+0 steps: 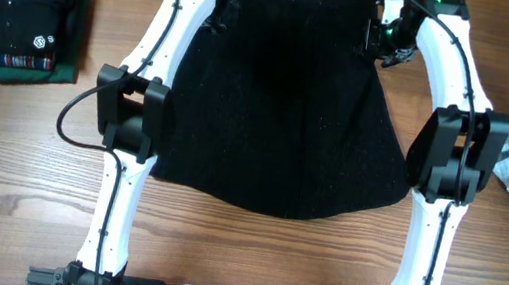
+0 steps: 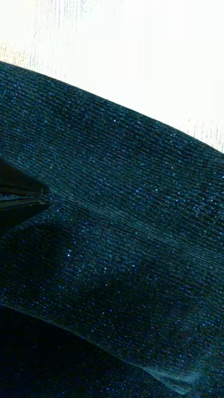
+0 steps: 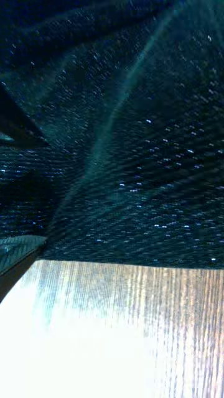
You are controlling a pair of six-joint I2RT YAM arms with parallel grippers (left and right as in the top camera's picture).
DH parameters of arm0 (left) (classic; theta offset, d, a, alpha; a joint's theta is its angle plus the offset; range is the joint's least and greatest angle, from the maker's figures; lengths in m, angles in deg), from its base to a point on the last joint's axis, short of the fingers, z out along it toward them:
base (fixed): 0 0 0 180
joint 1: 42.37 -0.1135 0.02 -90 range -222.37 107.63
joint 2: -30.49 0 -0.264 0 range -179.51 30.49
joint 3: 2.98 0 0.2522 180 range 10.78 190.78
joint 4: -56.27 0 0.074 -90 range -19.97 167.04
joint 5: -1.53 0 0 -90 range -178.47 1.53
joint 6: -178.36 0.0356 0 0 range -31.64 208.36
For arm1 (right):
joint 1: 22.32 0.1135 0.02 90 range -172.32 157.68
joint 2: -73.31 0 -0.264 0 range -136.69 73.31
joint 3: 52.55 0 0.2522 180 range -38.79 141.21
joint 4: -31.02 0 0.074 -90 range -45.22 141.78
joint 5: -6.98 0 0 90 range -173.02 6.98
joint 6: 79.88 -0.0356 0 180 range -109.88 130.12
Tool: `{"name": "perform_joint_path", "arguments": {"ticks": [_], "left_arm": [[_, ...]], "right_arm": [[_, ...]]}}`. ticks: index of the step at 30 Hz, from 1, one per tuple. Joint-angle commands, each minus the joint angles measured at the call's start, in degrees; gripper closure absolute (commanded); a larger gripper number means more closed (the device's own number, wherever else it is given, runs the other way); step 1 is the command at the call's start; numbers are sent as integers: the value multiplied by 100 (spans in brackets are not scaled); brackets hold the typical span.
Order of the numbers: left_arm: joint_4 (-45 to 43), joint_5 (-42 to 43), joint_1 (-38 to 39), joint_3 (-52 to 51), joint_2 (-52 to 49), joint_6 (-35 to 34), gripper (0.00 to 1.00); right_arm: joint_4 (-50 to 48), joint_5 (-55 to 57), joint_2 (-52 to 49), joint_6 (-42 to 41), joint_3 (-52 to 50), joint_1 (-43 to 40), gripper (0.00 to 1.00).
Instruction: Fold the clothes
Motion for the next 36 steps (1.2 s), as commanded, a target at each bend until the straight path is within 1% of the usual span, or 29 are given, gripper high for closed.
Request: {"name": "perform_joint_path", "arguments": {"ticks": [1, 3, 5, 7, 10, 11, 12, 14, 17, 18, 19, 21, 25, 27, 31, 34, 35, 36], "left_arm": [[-33, 68, 31, 59, -203, -11, 96], [-39, 68, 42, 59, -229, -11, 96], [-46, 68, 59, 59, -271, -11, 96], [-48, 68, 74, 59, -306, -11, 96], [-59, 68, 92, 59, -343, -11, 96], [-66, 68, 96, 59, -367, -9, 96], [-68, 68, 98, 59, -382, -11, 96], [-79, 68, 101, 59, -422, -11, 96], [-83, 68, 98, 59, -457, -11, 96], [-92, 66, 98, 59, -457, -9, 96], [-131, 66, 98, 59, -457, -9, 96], [-175, 66, 98, 59, -457, -9, 96], [-186, 66, 98, 59, -459, -9, 96], [-181, 66, 98, 59, -459, -9, 96], [-170, 66, 98, 59, -459, -9, 96], [-166, 66, 98, 59, -459, -11, 96], [-162, 66, 98, 59, -459, -9, 96], [-151, 66, 101, 59, -459, -9, 96]], "right_arm": [[-197, -83, -136, -15, -15, -11, 56], [-269, 107, -157, -125, -15, -22, 56], [-352, 249, -181, -111, -15, -42, 54], [-415, 354, -210, -109, -15, -61, 50], [-531, 431, -210, -136, -15, -107, 38], [-586, 490, -210, -184, -15, -125, 35], [-640, 501, -210, -221, -15, -142, 34], [-702, 476, -210, -249, -15, -170, 33], [-688, 297, -214, -243, -15, -177, 38], [-671, 240, -214, -243, -15, -175, 41], [-647, 133, -214, -245, -15, -164, 48], [-640, -44, -223, -245, -15, -146, 57], [-649, -221, -269, -264, -15, -131, 72], [-651, -221, -319, -262, -15, -127, 82], [-697, -219, -321, -262, -15, -127, 85], [-778, -216, -321, -275, -15, -127, 84], [-793, -181, -321, -310, -15, -127, 77], [-804, -168, -321, -310, -15, -127, 73]]}}
